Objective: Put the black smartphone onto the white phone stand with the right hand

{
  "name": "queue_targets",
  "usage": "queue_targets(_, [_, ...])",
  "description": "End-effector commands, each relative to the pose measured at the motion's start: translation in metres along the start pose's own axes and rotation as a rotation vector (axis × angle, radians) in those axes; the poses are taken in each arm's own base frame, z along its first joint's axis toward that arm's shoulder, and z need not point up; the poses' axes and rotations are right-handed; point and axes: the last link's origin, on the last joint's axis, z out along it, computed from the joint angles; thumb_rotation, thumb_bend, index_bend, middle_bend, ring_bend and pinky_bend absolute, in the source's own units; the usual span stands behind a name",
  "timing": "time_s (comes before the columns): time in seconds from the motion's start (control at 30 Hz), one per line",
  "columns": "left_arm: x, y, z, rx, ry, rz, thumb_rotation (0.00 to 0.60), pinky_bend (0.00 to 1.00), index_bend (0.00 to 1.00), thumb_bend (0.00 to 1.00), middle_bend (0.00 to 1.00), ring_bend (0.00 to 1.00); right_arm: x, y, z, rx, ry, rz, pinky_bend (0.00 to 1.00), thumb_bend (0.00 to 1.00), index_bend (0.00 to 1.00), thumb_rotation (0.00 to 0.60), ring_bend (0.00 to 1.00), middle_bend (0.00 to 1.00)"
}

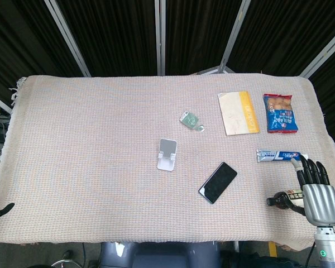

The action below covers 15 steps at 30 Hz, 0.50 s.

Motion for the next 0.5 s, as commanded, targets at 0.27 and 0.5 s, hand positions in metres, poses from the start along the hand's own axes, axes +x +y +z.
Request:
queue_targets(0.27, [0.0,0.0,0.0,0.002,0.001,-0.002,0.6,0.0,0.0,0.0,0.0,0.0,-0.004,-0.003,0.001,0.016,-0.026,0.003,0.0,0.0,0.0,0.6,0.0,0.0])
queue_targets(0.5, [-0.007,-0.004,0.009,0.032,-0.009,0.028,0.6,0.0,0.0,0.0,0.0,0.0,-0.037,-0.039,0.053,0.478,-0.247,-0.038,0.0,0.0,0.01,0.6,0.0,0.0])
